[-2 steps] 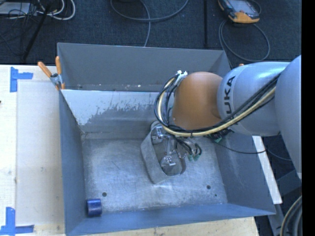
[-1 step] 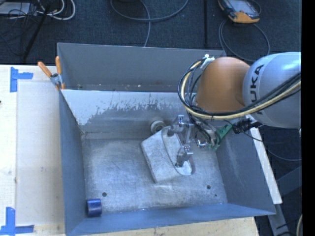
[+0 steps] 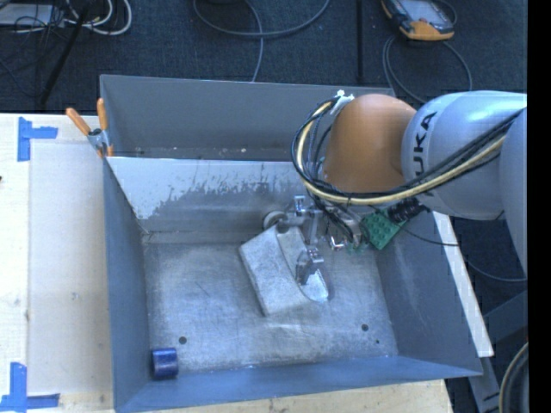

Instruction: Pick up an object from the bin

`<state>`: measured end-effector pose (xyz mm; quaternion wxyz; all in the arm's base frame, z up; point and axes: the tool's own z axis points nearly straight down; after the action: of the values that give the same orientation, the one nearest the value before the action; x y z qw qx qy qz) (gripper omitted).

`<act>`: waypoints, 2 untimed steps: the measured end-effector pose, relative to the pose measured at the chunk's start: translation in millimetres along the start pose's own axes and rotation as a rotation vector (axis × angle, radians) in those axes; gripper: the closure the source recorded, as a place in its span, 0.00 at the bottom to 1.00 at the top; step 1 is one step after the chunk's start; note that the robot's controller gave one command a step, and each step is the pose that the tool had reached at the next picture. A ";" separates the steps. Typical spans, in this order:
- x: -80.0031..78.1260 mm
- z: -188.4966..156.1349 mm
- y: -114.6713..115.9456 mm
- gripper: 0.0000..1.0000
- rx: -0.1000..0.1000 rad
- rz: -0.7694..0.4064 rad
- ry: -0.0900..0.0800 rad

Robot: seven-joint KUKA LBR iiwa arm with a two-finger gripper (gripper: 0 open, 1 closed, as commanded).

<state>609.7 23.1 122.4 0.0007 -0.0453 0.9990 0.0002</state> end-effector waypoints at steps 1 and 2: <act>-15.3 33.5 45.0 0.00 0.007 -0.195 0.005; 22.9 -4.6 -74.4 0.00 0.004 -0.178 0.001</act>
Offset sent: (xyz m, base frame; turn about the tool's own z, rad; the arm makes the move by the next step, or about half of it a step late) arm 0.0080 0.0503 -0.0416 -0.2022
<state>593.6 -53.1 126.9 0.0006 -0.1339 0.9910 -0.0018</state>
